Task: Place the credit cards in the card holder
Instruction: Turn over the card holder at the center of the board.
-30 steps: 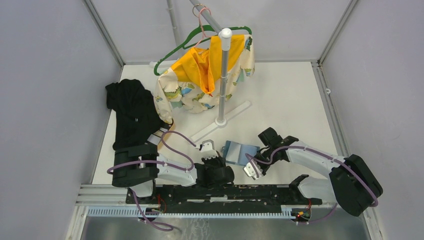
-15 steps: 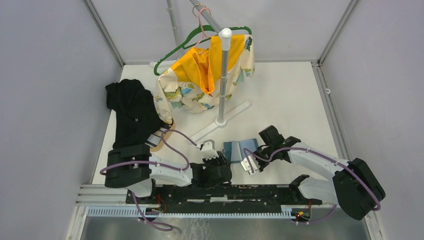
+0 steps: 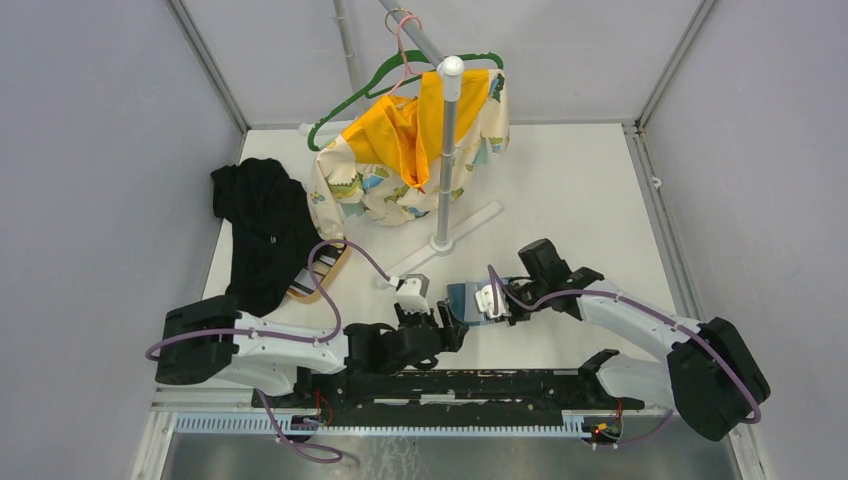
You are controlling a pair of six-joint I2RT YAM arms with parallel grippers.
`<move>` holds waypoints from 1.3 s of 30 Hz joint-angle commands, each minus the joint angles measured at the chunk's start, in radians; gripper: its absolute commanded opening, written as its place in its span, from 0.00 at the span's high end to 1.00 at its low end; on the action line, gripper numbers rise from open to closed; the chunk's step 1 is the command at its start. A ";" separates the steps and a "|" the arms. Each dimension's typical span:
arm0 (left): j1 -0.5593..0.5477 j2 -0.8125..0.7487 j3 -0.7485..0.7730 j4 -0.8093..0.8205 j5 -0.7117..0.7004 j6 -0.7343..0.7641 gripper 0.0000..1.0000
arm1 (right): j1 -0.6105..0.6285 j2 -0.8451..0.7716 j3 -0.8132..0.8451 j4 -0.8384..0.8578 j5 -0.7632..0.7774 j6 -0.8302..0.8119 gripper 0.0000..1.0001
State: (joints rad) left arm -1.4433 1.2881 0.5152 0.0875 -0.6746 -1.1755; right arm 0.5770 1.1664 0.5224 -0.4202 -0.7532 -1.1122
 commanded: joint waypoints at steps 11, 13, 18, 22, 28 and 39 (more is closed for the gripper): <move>0.337 -0.327 -0.046 -0.246 0.057 0.490 0.02 | -0.014 0.107 0.041 0.355 -0.007 0.554 0.79; 0.441 -0.422 -0.080 -0.250 0.082 0.531 0.02 | -0.014 0.125 0.041 0.372 -0.029 0.582 0.79; 0.722 -0.545 -0.104 -0.229 0.213 0.648 0.02 | -0.007 0.156 0.048 0.377 -0.035 0.600 0.80; 0.902 -0.450 -0.066 -0.169 0.342 0.713 0.05 | -0.007 0.161 0.050 0.370 -0.029 0.598 0.80; 1.037 -0.192 0.023 -0.092 0.340 0.813 0.08 | -0.006 0.161 0.053 0.356 -0.025 0.588 0.80; 1.109 0.004 0.095 -0.038 0.466 0.829 0.30 | -0.007 0.167 0.065 0.335 -0.020 0.572 0.80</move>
State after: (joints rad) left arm -0.3374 1.2720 0.5873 -0.0025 -0.2974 -0.3847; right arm 0.5674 1.3300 0.5419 -0.0917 -0.7620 -0.5365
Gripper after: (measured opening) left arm 0.777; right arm 0.202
